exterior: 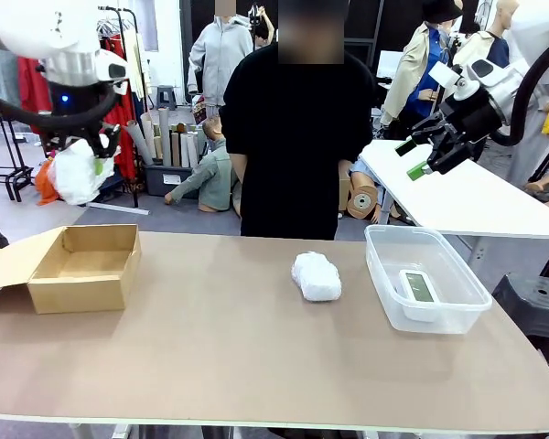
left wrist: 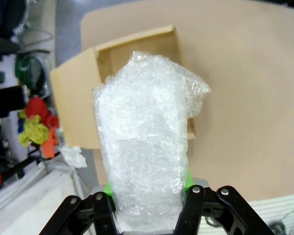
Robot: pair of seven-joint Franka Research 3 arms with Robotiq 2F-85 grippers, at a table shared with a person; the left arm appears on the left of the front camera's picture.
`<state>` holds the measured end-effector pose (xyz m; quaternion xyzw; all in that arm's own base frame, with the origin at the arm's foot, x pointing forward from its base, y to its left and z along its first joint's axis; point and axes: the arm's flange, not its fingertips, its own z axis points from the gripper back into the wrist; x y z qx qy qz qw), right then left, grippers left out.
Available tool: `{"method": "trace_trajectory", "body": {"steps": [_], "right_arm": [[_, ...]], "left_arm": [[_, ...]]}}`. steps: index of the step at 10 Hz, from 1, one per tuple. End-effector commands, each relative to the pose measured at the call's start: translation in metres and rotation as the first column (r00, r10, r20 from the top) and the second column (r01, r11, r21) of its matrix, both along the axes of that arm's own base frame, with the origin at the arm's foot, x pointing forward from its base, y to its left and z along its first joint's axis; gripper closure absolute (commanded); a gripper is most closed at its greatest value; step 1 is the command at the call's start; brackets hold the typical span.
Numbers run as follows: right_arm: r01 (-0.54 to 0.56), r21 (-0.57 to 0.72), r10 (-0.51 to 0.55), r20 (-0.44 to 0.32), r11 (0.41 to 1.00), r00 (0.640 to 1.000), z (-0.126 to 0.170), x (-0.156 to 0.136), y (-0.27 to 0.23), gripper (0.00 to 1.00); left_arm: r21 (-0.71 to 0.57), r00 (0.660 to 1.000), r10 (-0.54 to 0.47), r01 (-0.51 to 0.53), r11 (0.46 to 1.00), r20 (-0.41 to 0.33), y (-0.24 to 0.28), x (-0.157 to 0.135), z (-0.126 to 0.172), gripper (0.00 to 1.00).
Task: Separate and place wrapped and unwrapped clocks.
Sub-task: If the picked Digital clock is wrapped, place it in the Package Box ; if not, place it in the Organizing box.
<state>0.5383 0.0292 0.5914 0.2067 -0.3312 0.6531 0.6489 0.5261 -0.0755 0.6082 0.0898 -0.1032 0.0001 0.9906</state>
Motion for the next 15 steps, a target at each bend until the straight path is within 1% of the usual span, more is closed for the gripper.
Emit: {"method": "trace_trajectory", "body": {"steps": [1,2,3,5,6,7,13,14,15], "right_arm": [[-0.001,0.0,0.001,0.002,1.0,1.0,0.001,0.0,0.0,0.0],[-0.001,0.0,0.001,0.002,1.0,1.0,0.001,0.0,0.0,0.0],[-0.001,0.0,0.001,0.002,1.0,1.0,0.001,0.0,0.0,0.0],[-0.001,0.0,0.001,0.002,1.0,1.0,0.001,0.0,0.0,0.0],[-0.001,0.0,0.001,0.002,1.0,1.0,0.001,0.0,0.0,0.0],[-0.001,0.0,0.001,0.002,1.0,1.0,0.001,0.0,0.0,0.0],[-0.001,0.0,0.001,0.002,1.0,1.0,0.001,0.0,0.0,0.0],[-0.001,0.0,0.001,0.002,1.0,1.0,0.001,0.0,0.0,0.0],[-0.001,0.0,0.001,0.002,1.0,1.0,0.001,0.0,0.0,0.0]], "left_arm": [[0.08,0.987,0.14,-0.147,0.986,0.084,0.009,-0.011,-0.026,1.0],[0.103,0.972,0.203,-0.215,0.971,0.114,0.015,-0.012,-0.04,1.0],[0.117,0.959,0.244,-0.262,0.958,0.145,0.027,-0.008,-0.053,1.0],[0.076,0.936,0.311,-0.326,0.942,0.164,0.033,-0.006,-0.074,1.0],[0.051,0.927,0.344,-0.354,0.934,0.149,0.034,-0.001,-0.08,1.0],[0.076,0.954,0.273,-0.284,0.956,0.124,0.034,-0.002,-0.068,1.0],[0.076,0.954,0.273,-0.284,0.956,0.124,0.034,-0.002,-0.068,1.0],[0.071,0.951,0.285,-0.295,0.953,0.123,0.031,-0.001,-0.075,1.0],[0.052,0.962,0.224,-0.234,0.971,0.159,0.035,0.004,-0.087,1.0]]}}
